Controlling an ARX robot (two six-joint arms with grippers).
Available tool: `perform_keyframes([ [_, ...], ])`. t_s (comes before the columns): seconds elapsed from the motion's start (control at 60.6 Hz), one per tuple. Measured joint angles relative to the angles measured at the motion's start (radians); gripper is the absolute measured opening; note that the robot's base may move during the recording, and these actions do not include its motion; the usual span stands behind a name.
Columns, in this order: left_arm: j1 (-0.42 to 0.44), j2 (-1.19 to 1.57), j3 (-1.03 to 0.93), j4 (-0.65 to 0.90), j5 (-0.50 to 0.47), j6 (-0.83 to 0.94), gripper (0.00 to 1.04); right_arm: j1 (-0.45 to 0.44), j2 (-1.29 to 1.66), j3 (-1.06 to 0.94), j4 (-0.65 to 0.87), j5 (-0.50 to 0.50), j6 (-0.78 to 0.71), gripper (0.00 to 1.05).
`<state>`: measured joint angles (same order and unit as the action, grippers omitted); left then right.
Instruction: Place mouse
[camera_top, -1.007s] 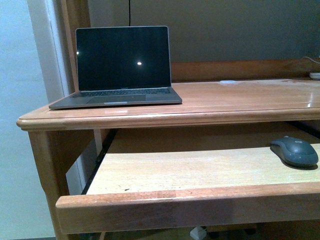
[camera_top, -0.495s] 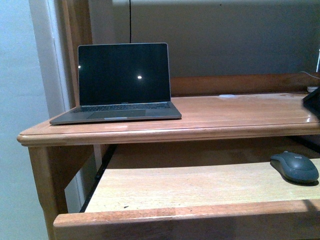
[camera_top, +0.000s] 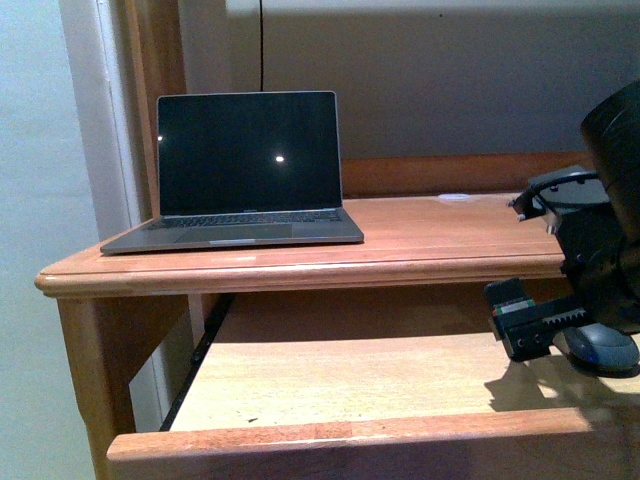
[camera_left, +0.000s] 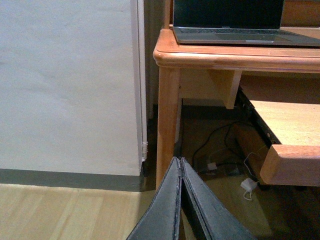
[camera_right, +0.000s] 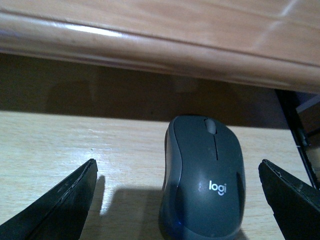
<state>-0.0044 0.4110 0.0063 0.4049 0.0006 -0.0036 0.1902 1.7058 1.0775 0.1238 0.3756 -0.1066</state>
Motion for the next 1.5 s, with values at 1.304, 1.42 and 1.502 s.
perform_keyframes([
  [1.304,0.000,-0.405,0.000,-0.404,0.000,0.000,0.03,-0.043,-0.135,0.040,-0.194,-0.151,0.238,0.58],
  [1.42,0.000,-0.405,0.000,-0.404,0.000,0.000,0.03,0.011,-0.098,0.199,-0.220,-0.080,0.261,0.58],
  [1.502,0.000,-0.405,0.000,-0.404,0.000,0.000,0.03,0.055,-0.017,0.352,-0.241,-0.016,0.272,0.58],
])
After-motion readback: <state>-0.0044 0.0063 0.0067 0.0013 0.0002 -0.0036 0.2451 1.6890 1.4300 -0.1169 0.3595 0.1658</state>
